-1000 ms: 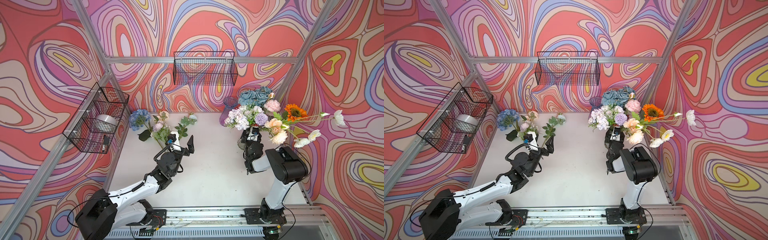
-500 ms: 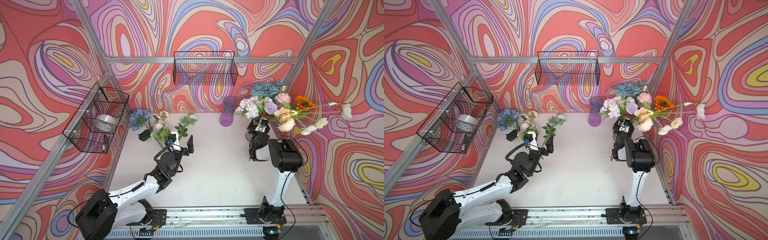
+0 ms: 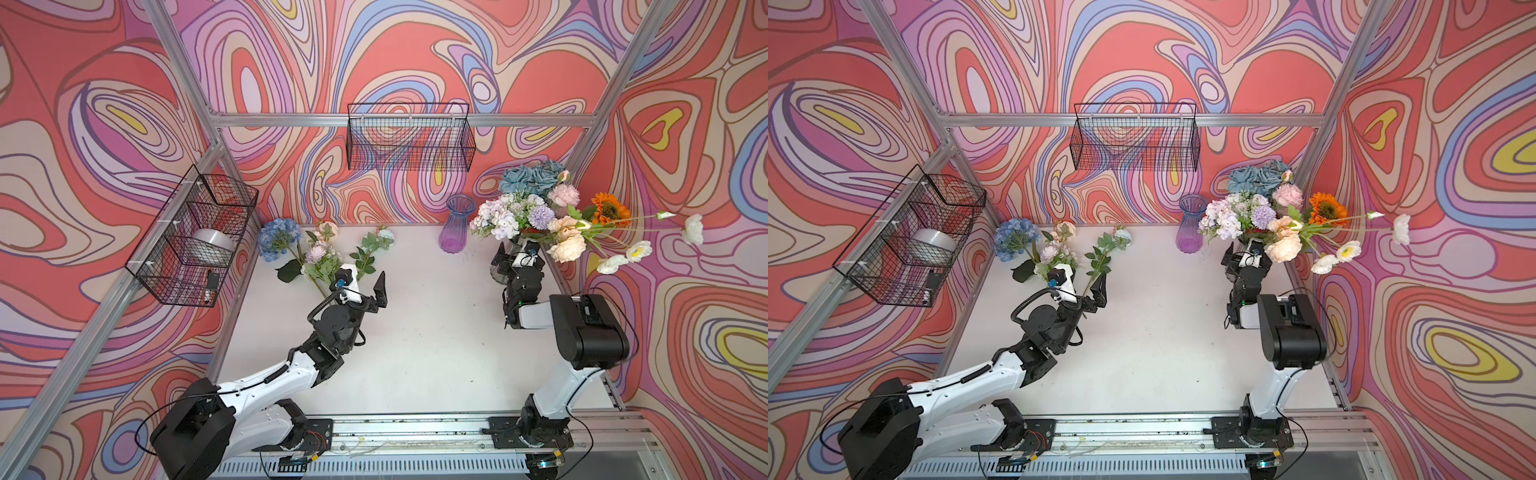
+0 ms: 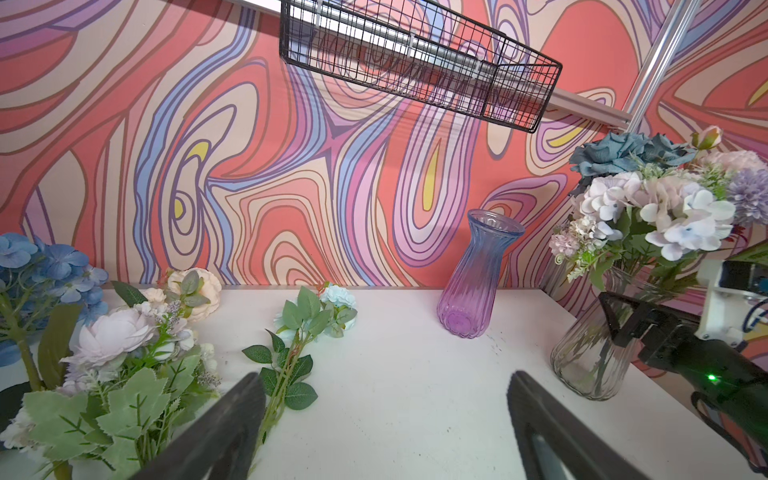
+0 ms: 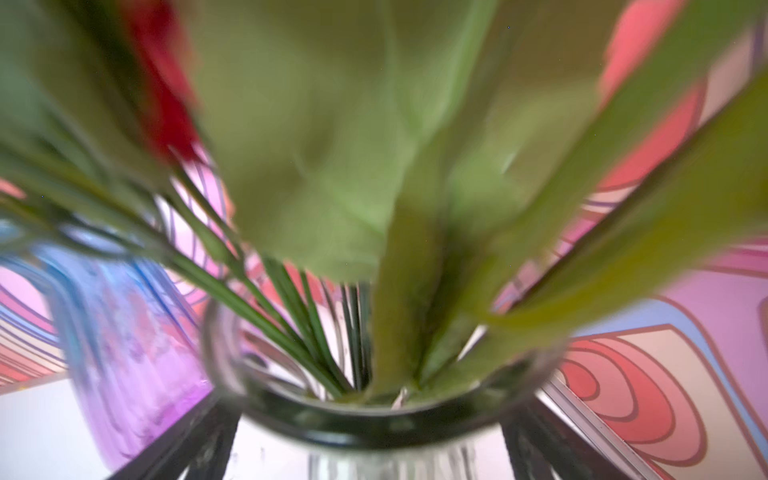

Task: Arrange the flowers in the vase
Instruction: 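Open the right gripper and move it toward the purple-blue vase, then close the right gripper around the purple-blue vase rim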

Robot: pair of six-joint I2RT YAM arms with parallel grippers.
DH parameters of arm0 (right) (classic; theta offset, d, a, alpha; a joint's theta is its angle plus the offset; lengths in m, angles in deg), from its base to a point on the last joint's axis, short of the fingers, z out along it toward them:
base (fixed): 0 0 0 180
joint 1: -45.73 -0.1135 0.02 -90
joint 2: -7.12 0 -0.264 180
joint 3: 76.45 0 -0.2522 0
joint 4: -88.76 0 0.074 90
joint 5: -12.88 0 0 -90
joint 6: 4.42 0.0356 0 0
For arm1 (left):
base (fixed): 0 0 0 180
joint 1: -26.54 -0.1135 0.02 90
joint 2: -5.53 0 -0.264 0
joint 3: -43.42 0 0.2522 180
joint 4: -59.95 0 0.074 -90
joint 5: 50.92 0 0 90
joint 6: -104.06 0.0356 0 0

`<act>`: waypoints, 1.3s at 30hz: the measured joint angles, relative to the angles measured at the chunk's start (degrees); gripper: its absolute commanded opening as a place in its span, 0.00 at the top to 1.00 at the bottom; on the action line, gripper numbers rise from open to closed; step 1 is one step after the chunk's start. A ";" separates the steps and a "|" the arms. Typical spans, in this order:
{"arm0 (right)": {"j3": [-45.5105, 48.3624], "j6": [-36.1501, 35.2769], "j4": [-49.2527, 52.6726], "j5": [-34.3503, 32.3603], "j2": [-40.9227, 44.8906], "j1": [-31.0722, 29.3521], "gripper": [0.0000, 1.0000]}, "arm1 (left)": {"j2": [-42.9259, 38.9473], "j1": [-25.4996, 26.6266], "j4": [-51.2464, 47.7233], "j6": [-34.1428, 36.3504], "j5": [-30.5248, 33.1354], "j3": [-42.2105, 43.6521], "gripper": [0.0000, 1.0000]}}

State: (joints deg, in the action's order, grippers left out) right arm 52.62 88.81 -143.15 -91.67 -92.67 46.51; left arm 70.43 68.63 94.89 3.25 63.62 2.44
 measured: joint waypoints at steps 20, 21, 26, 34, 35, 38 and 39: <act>0.79 12.94 30.01 0.37 14.82 -21.57 0.06 | 3.04 -6.99 0.31 -9.27 -2.27 4.13 0.05; -0.68 12.90 29.66 0.24 12.63 -21.92 0.05 | 3.21 -7.19 0.33 -9.42 -2.45 4.13 0.05; -10.91 10.75 23.34 -2.97 -0.63 -22.25 0.03 | 3.58 -8.35 0.39 -10.12 -2.73 4.20 0.05; -30.08 3.37 16.44 -10.49 -21.62 -22.03 0.02 | 4.31 -10.51 1.49 -10.45 -3.54 5.01 0.05; -32.02 2.80 16.48 -10.95 -23.41 -21.94 0.02 | 4.31 -10.78 1.66 -10.45 -3.56 5.05 0.05; -38.40 1.51 16.94 -12.28 -28.59 -21.18 0.02 | 4.31 -11.76 2.16 -10.45 -3.78 5.14 0.05; -40.24 1.33 17.05 -12.61 -29.92 -20.70 0.02 | 4.31 -12.07 2.27 -10.45 -3.87 5.20 0.05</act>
State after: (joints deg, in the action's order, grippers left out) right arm 12.38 90.14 -126.10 -104.28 -122.59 25.81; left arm 74.74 56.56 97.17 -7.19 59.75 7.64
